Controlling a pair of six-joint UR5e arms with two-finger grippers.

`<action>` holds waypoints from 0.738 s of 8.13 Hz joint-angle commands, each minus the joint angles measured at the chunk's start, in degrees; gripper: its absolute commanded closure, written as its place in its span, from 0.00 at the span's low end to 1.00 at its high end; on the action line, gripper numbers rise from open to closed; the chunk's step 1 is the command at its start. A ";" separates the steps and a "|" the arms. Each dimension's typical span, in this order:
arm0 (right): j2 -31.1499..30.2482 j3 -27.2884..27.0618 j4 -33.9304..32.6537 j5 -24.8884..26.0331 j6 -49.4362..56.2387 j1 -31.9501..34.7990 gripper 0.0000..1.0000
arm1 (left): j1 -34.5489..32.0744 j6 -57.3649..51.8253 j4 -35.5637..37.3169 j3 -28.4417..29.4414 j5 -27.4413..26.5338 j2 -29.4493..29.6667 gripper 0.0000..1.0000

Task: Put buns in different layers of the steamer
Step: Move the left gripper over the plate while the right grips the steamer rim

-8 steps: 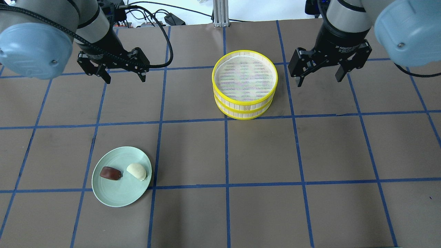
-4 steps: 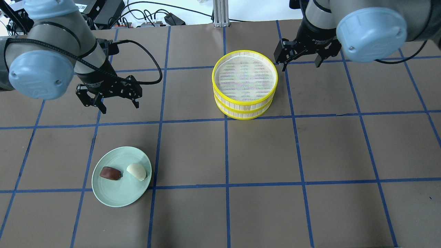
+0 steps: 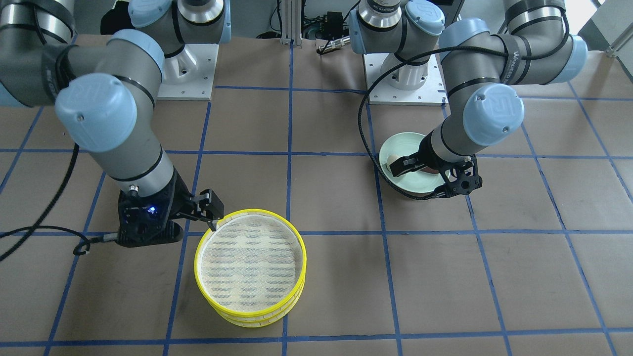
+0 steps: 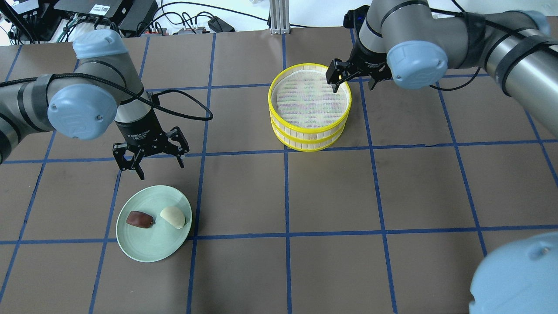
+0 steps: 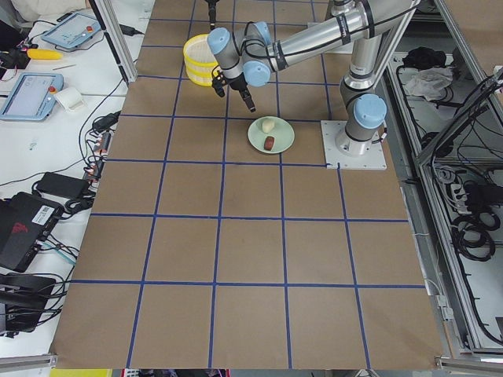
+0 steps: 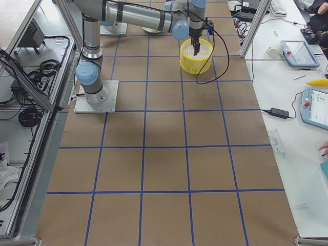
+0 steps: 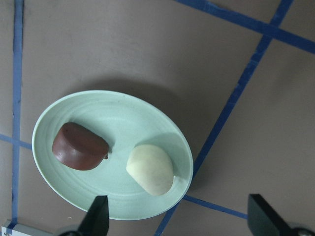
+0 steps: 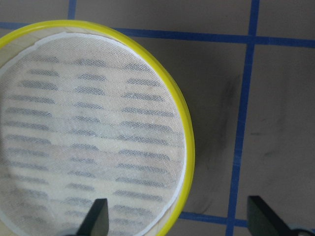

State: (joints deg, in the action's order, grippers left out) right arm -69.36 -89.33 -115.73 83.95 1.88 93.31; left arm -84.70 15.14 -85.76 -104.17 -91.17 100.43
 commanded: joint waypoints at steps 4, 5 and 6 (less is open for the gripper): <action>7.22 -0.93 -7.49 -0.89 -0.03 0.03 0.09 | 0.06 6.57 -0.55 -4.02 -1.90 5.56 0.06; 7.22 -1.02 -7.67 -0.72 -0.03 -0.05 0.34 | 0.06 6.92 -0.55 -4.19 -2.78 6.00 0.09; 7.22 -1.02 -7.67 -0.28 0.05 -0.05 0.58 | 0.06 7.36 -0.55 -5.07 -2.79 6.09 0.12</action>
State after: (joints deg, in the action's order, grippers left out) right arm -62.18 -90.22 -123.10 83.14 1.85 93.31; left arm -84.64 21.86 -86.31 -108.28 -93.18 106.05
